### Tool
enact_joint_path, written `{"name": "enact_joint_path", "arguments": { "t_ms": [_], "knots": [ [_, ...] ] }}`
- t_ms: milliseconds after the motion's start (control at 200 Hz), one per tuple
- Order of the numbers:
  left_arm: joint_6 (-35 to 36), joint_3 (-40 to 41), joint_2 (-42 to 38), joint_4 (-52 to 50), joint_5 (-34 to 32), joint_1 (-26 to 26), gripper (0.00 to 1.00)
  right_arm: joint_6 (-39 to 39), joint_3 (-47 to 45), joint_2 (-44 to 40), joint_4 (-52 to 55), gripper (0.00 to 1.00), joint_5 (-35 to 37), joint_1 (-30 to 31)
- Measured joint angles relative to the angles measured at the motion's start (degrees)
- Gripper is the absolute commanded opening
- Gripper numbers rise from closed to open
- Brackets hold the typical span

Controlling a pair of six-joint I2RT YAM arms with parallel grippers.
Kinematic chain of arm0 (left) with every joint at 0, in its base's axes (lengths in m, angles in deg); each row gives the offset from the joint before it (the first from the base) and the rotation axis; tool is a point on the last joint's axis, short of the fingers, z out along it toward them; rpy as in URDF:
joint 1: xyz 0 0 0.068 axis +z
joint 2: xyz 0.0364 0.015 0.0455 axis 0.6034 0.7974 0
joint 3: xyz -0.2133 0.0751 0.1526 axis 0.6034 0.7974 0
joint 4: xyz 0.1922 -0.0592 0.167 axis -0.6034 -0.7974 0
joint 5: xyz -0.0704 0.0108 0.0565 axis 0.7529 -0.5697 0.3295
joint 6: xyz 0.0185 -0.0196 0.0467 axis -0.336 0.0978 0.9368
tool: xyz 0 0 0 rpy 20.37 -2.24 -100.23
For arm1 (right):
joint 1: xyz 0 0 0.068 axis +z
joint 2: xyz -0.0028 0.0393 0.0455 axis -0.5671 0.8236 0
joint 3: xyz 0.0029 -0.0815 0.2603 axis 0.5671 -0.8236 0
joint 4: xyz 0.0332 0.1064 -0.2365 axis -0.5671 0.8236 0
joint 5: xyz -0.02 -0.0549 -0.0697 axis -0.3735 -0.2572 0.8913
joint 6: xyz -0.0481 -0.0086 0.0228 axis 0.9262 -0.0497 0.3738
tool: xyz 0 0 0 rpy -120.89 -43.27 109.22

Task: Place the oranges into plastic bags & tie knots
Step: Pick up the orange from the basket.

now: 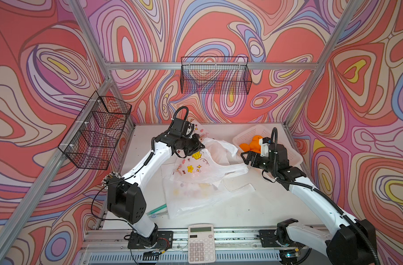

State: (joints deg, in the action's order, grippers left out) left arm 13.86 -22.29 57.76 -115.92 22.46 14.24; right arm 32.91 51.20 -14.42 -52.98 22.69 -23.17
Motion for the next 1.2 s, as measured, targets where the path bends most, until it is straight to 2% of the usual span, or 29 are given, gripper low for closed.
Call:
{"name": "enact_joint_path", "arguments": {
  "t_ms": [180, 376, 691, 962, 1117, 1202],
  "knots": [
    [0.2, 0.0, 0.0, 0.0, -0.1, 0.0, 0.0, 6.6, 8.9, 10.3, 4.0, 0.98, 3.9, -8.1],
    [0.3, 0.0, 0.0, 0.0, 0.0, 0.0, 0.0, 11.0, 18.0, 24.6, 6.1, 0.91, 7.3, -12.0],
    [0.4, 0.0, 0.0, 0.0, -0.1, 0.0, 0.0, 13.3, 32.7, 39.8, 10.2, 0.92, 7.9, -10.3],
    [0.5, 0.0, 0.0, 0.0, -0.1, 0.0, 0.0, 14.1, 40.5, 50.4, 13.9, 0.91, 11.3, -8.9],
    [0.5, 0.0, 0.0, 0.0, -0.1, 0.0, 0.0, 14.4, 44.3, 54.6, 14.4, 0.8, 12.2, -8.7],
    [0.5, 0.0, 0.0, 0.0, -0.1, 0.0, 0.0, 14.4, 45.1, 55.8, 14.5, 0.7, 12.7, -8.7]
  ]
}}
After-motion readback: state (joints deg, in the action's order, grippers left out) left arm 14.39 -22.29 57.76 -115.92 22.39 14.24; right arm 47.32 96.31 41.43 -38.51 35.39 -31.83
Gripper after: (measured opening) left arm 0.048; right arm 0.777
